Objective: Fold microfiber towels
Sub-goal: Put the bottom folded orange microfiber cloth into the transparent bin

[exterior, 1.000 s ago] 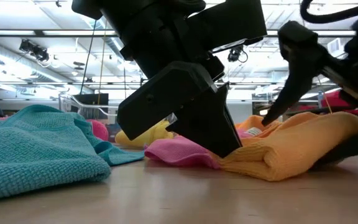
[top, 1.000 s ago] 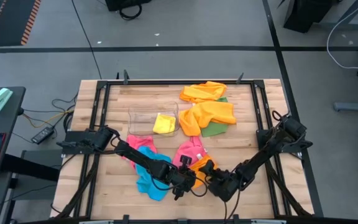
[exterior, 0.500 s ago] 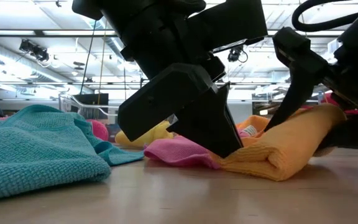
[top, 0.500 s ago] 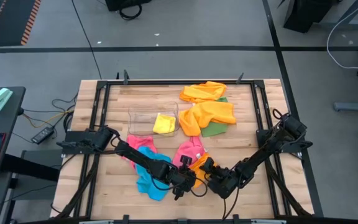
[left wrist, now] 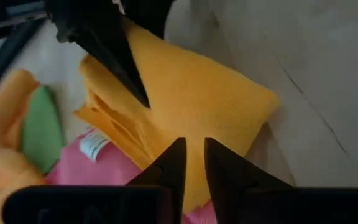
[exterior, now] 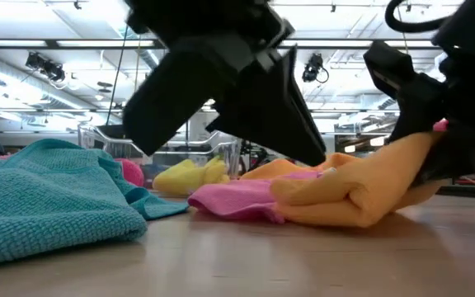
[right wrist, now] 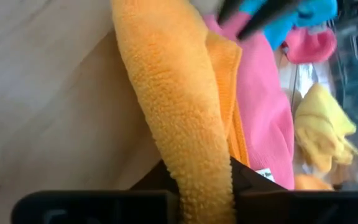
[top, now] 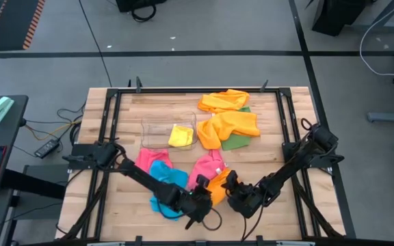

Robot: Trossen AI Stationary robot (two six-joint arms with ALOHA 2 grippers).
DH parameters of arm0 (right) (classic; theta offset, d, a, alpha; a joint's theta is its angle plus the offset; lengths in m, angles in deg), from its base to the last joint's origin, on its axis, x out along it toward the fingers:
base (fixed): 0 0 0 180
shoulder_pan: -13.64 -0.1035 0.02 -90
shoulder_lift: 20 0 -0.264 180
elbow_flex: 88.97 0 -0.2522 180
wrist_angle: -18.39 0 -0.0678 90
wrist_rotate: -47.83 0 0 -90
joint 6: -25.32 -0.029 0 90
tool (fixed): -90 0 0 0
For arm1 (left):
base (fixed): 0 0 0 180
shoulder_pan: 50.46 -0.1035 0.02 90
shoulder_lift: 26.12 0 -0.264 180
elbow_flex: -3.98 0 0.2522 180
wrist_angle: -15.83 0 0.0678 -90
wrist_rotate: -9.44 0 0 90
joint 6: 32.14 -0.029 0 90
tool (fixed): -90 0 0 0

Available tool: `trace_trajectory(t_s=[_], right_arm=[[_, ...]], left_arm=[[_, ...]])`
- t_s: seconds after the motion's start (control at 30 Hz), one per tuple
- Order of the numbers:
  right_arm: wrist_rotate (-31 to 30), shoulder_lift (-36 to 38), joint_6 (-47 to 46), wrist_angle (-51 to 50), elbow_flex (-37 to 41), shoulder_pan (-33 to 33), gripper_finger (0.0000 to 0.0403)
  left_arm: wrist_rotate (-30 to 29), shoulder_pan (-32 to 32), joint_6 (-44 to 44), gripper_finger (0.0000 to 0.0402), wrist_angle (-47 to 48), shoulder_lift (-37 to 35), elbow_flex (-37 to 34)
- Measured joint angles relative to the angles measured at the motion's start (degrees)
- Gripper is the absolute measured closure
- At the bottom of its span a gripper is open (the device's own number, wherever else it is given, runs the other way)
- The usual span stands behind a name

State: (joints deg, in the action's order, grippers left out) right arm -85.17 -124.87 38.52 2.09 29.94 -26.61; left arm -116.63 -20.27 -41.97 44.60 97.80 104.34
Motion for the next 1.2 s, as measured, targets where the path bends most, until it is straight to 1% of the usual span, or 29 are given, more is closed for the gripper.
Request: trace_trajectory(t_s=[0.1, 0.3, 0.4, 0.5, 0.63, 0.73, 0.83, 1.03, 1.2], right_arm=[[0.61, 2.38, -5.49, -2.72, 0.0, -0.02, 0.0359], [3.48, 8.7, -16.34, -7.42, -0.04, 0.0, 0.0359], [4.75, 11.2, -19.26, -8.3, -0.04, 0.02, 0.036], [4.98, 12.61, -21.33, -8.36, -0.04, 0.0, 0.036], [6.22, 13.38, -24.75, -8.61, -0.04, 0.02, 0.036], [6.27, 13.58, -27.19, -8.58, -0.07, 0.0, 0.036], [6.27, 13.58, -29.29, -8.57, -0.07, 0.0, 0.036], [6.25, 13.58, -32.47, -7.52, -0.09, 0.02, 0.036], [6.23, 13.58, -32.4, -4.47, -0.11, 0.02, 0.0359]], left_arm=[[-3.35, 1.08, -0.04, 0.0297, 0.11, 0.03, -0.02], [-3.72, 1.58, -0.15, 0.0198, -0.45, 0.01, 0.04], [-3.74, 1.34, -0.21, 0.0147, -0.85, 0.0, 0.07], [-3.81, 0.85, 0.51, 0.0103, -3.31, -0.02, 0.07], [-4.03, 0.73, 0.96, 0.0065, -6.88, -0.05, 0.08], [-4.6, 0.31, 2.62, 0.0056, -7.52, -0.08, 0.11], [-4.71, -0.24, 3.59, 0.0062, -7.62, -0.08, 0.11], [-4.81, -1.34, 4.75, 0.0111, -7.83, -0.15, 0.11], [-4.36, -2.06, 4.38, 0.0156, -9.34, -0.17, 0.13]])
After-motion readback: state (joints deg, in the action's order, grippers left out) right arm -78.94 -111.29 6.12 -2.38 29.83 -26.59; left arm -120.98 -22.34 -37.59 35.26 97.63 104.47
